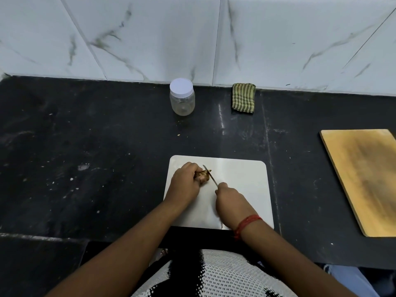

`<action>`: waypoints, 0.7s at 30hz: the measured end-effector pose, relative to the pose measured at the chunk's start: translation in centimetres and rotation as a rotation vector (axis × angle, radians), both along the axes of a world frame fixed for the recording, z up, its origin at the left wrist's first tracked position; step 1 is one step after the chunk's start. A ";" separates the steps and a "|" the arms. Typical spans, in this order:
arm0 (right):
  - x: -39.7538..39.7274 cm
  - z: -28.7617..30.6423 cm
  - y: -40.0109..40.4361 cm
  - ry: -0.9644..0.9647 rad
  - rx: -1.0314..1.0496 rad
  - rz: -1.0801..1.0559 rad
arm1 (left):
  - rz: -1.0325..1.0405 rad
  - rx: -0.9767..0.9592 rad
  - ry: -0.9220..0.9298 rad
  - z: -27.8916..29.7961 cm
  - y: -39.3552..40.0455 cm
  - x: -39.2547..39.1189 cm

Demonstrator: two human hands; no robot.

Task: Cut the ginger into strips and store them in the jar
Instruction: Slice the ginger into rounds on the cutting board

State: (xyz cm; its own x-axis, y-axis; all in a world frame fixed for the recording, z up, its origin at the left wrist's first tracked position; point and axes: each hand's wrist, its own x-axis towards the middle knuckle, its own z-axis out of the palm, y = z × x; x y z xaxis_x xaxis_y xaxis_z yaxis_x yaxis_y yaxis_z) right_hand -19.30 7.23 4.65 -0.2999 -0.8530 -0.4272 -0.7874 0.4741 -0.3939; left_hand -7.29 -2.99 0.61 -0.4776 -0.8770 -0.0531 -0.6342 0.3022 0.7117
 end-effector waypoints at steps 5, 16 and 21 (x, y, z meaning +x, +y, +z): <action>0.2 -0.3 -0.6 0.023 0.009 0.010 | -0.004 0.000 -0.007 -0.1 -0.1 0.1; -0.5 -0.2 1.3 0.069 0.018 0.040 | -0.012 -0.004 -0.010 0.0 0.0 0.2; -0.9 -0.1 4.0 -0.011 -0.023 0.046 | -0.014 0.003 0.011 -0.2 -0.2 0.3</action>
